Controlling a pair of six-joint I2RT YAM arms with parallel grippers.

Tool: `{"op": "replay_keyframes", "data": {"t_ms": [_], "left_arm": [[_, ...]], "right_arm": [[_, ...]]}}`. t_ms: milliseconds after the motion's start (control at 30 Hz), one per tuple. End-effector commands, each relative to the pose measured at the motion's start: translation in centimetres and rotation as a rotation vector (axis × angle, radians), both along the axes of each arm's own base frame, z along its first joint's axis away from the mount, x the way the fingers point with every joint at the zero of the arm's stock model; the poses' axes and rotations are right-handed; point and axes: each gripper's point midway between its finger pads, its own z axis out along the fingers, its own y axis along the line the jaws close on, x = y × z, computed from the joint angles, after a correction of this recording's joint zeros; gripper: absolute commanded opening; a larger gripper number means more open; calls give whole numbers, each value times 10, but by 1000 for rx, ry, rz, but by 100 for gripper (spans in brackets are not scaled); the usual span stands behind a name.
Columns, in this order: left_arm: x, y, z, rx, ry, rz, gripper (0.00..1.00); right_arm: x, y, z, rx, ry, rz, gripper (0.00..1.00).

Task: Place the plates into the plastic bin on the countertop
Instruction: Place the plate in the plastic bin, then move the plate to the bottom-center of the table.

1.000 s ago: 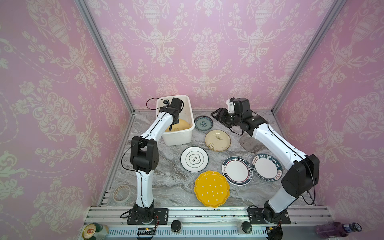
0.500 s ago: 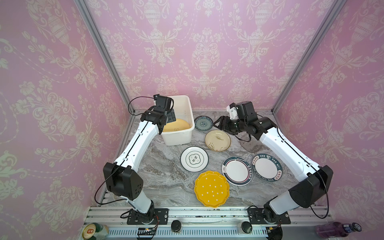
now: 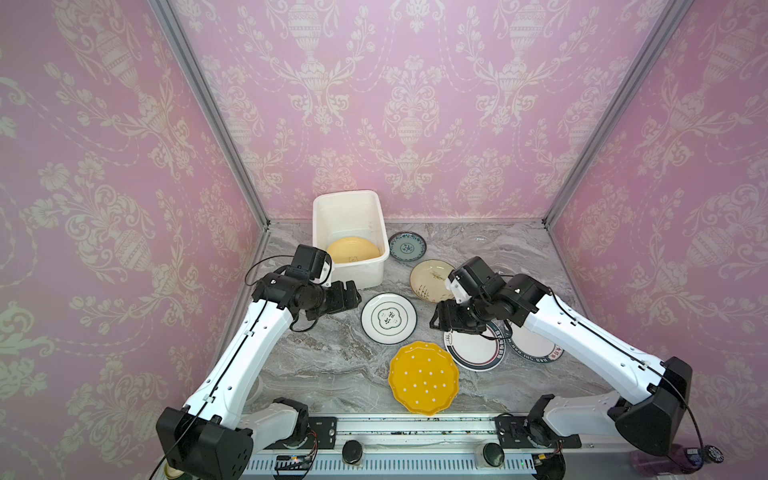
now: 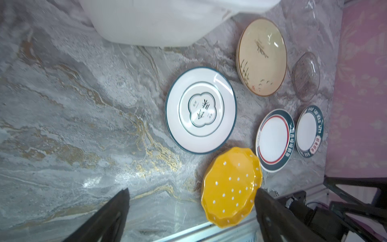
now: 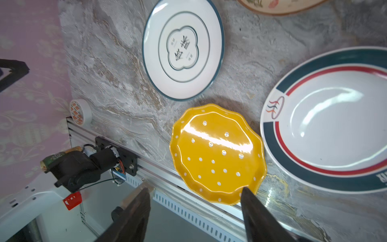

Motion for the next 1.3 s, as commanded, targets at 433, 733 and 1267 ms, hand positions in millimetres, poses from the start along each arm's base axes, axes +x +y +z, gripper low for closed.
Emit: {"op": "replay_keyframes", "data": {"t_ms": [433,733,1267], "left_arm": [[-66,-52,-74,-72,178,-316,97],[-68,-87,-98,-112,186,-451,97],[-71,-87,-133,-82,267,-479,95]], "right_arm": [[-54,-42,-109,-183,159,-128,72],[-58,-28,-134,-93,211,-164,73],[-55,-6,-147,-56,276,-147,73]]}}
